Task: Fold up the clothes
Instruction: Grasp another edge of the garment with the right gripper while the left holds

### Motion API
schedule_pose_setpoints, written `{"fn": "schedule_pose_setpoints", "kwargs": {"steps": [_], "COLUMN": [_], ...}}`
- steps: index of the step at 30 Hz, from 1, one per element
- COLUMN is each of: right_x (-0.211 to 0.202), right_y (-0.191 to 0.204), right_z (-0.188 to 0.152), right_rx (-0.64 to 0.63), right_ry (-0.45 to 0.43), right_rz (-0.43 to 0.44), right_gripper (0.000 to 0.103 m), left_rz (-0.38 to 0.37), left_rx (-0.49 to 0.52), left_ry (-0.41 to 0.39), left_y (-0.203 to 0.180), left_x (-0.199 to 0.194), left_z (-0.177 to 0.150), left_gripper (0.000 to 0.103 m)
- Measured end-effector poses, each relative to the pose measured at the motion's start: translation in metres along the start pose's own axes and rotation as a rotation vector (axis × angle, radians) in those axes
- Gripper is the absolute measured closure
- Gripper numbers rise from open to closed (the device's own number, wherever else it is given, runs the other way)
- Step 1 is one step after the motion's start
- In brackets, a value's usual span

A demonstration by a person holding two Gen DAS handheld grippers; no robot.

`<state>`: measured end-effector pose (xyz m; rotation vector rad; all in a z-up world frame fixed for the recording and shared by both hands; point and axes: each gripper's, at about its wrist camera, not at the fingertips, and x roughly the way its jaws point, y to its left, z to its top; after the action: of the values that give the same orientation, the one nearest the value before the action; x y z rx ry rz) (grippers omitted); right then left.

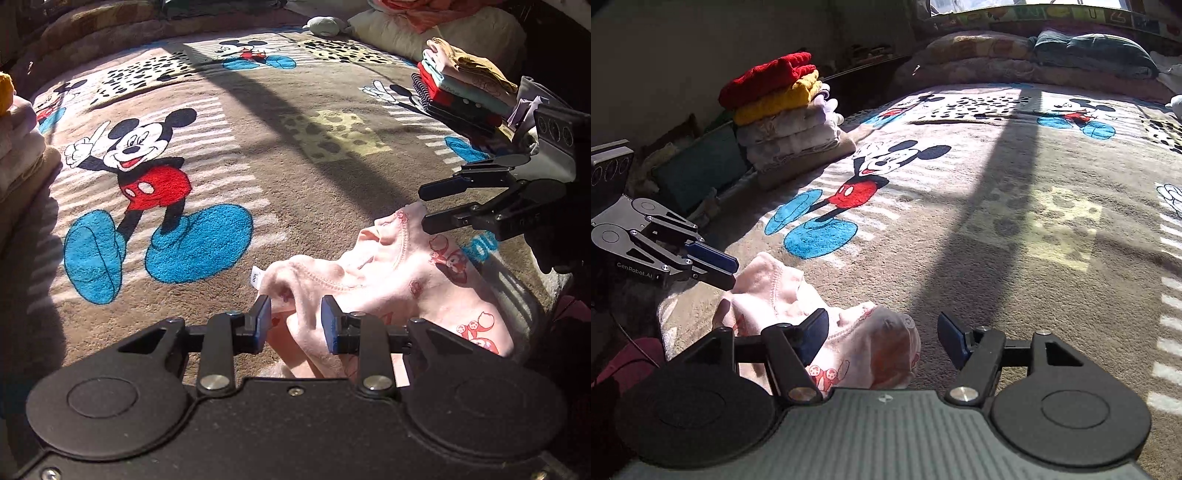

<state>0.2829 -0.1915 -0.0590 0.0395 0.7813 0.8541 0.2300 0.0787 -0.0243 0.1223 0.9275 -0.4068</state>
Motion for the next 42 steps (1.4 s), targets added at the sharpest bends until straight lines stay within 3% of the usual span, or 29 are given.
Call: {"fn": "schedule_pose_setpoints", "kwargs": {"steps": [1,2,6,10,15,16,18,19,21,24,32,39,40,41,42], "right_x": [0.002,0.005,0.014,0.025,0.03,0.029,0.026,0.024,0.019,0.009,-0.017,-0.017,-0.017,-0.017,-0.017], "right_y": [-0.002,-0.005,-0.01,-0.009,0.0,0.002,0.008,0.011,0.018,0.036,0.081,0.121,0.124,0.127,0.13], "right_z": [0.002,0.005,0.011,0.012,0.01,0.01,0.012,0.013,0.015,0.017,0.019,0.002,-0.002,-0.006,-0.009], "right_rx": [-0.001,-0.001,-0.015,-0.034,-0.087,-0.107,-0.153,-0.169,-0.212,-0.308,-0.453,-0.56,-0.569,-0.577,-0.585], "right_ry": [0.009,0.021,0.065,0.117,0.139,0.141,0.142,0.145,0.155,0.187,0.226,0.226,0.229,0.233,0.236], "right_rz": [0.009,0.021,0.049,0.08,0.082,0.076,0.058,0.055,0.047,0.022,-0.008,-0.07,-0.079,-0.088,-0.098], "right_gripper": [0.038,0.038,0.038,0.038,0.049,0.053,0.06,0.061,0.063,0.063,0.063,0.063,0.065,0.08,0.085], "left_rz": [0.001,-0.008,-0.065,-0.139,-0.177,-0.184,-0.198,-0.205,-0.184,-0.165,-0.114,-0.088,-0.078,-0.067,-0.055], "left_rx": [0.014,0.024,0.047,0.085,0.159,0.174,0.203,0.218,0.262,0.322,0.508,0.619,0.623,0.623,0.623], "left_ry": [-0.014,-0.018,0.0,0.102,0.158,0.167,0.184,0.192,0.182,0.145,0.025,-0.031,-0.035,-0.036,-0.038], "left_y": [0.001,0.004,0.019,0.025,0.016,0.014,0.01,0.008,0.0,-0.011,-0.06,-0.097,-0.099,-0.101,-0.102], "left_x": [-0.003,-0.002,0.01,0.045,0.058,0.059,0.062,0.063,0.056,0.036,-0.028,-0.068,-0.07,-0.072,-0.073], "left_z": [0.004,0.009,0.03,0.038,0.037,0.036,0.035,0.034,0.033,0.028,0.005,-0.028,-0.032,-0.035,-0.038], "left_gripper": [0.04,0.039,0.039,0.039,0.04,0.041,0.074,0.078,0.087,0.093,0.096,0.096,0.096,0.096,0.096]}}
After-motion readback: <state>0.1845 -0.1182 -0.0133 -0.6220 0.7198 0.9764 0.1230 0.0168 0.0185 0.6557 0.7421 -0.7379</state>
